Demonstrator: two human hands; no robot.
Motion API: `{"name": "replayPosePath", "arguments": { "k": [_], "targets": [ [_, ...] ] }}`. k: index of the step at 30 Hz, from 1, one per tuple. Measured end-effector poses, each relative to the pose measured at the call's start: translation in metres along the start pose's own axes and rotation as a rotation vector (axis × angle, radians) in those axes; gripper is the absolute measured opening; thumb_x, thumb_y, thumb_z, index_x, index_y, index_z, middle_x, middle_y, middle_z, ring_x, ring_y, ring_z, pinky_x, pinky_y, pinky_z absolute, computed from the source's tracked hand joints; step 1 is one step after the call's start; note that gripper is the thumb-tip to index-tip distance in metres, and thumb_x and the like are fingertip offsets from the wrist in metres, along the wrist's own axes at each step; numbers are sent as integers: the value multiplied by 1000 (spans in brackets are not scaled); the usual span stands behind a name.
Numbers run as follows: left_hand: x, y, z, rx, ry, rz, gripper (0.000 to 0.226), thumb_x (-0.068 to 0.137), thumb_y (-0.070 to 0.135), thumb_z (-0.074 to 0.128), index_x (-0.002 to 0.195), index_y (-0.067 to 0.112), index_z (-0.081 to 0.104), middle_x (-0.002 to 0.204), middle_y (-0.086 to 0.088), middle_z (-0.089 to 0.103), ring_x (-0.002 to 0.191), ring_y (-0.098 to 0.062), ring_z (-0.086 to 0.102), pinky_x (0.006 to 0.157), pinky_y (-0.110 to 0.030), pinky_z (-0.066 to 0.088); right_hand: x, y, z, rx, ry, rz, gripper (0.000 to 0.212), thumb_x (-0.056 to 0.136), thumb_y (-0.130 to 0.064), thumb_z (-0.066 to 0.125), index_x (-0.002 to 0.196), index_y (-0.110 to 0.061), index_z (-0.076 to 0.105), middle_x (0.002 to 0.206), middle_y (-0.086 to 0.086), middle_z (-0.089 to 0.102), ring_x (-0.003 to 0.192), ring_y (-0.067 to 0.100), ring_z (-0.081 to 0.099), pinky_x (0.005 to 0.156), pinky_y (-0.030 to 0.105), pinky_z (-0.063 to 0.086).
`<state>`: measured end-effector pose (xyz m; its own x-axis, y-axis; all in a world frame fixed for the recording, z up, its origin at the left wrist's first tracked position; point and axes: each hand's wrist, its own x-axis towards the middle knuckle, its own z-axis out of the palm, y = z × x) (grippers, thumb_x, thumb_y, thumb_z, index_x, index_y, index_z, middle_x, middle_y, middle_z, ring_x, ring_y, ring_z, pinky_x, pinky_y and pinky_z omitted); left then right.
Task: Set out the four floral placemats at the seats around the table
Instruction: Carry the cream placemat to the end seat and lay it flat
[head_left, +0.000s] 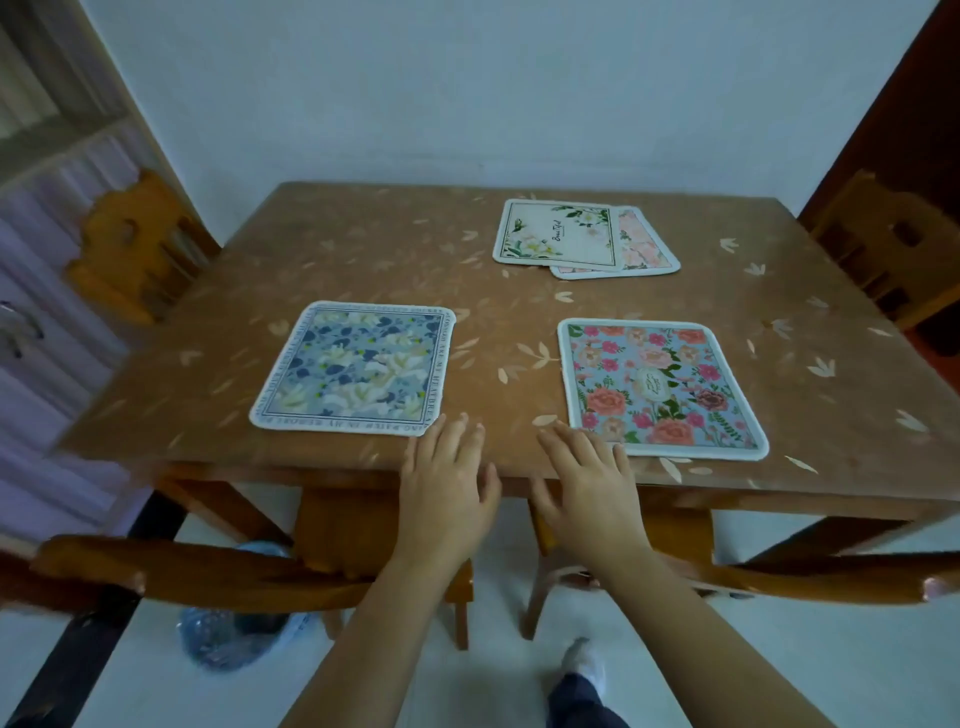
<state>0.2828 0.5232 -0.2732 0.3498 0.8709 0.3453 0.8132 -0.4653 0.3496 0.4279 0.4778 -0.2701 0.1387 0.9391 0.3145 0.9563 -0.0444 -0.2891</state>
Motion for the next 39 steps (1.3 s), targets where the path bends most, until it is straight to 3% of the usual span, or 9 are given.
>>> {"name": "replayPosePath", "arguments": {
  "k": [7,14,18,25,31,39],
  "targets": [
    [-4,-28,-25,-12,12,-41,39,84,19,58,121,8,54,130,-12,53,127,-29,38,106,-49,26,3,-31,3,-32,-11,6,42,80,-31,64,119,-16,58,125,9,59,115,29,51,94,48,41],
    [39,-57,-23,20,71,-2,33,76,9,66,108,2,61,116,-17,62,114,-34,52,96,-53,40,52,-30,17,-32,-27,15,43,82,-27,60,123,-14,54,128,10,56,117,28,48,95,48,38],
    [84,-81,-6,47,9,-25,35,83,14,58,116,4,57,125,-15,56,122,-30,44,104,-50,31,100,-17,31,-23,-40,25,45,84,-30,58,126,-15,52,131,8,53,120,27,46,98,45,35],
    [187,-84,52,47,-56,3,36,85,15,54,120,5,54,129,-13,53,125,-28,41,105,-44,27,197,40,57,3,-36,101,42,81,-23,64,120,-10,57,127,13,57,115,33,51,95,52,38],
    [261,-80,114,9,-59,51,37,73,8,68,109,1,61,113,-17,63,109,-33,56,92,-48,42,268,93,88,-53,-71,115,39,79,-19,65,116,-8,58,122,15,59,109,35,53,92,53,40],
    [314,-117,199,40,-200,7,40,87,19,51,125,8,50,131,-11,52,125,-27,40,104,-45,28,331,138,154,-55,-126,123,36,78,-21,66,112,-10,59,118,11,61,110,33,53,95,51,36]
  ]
}}
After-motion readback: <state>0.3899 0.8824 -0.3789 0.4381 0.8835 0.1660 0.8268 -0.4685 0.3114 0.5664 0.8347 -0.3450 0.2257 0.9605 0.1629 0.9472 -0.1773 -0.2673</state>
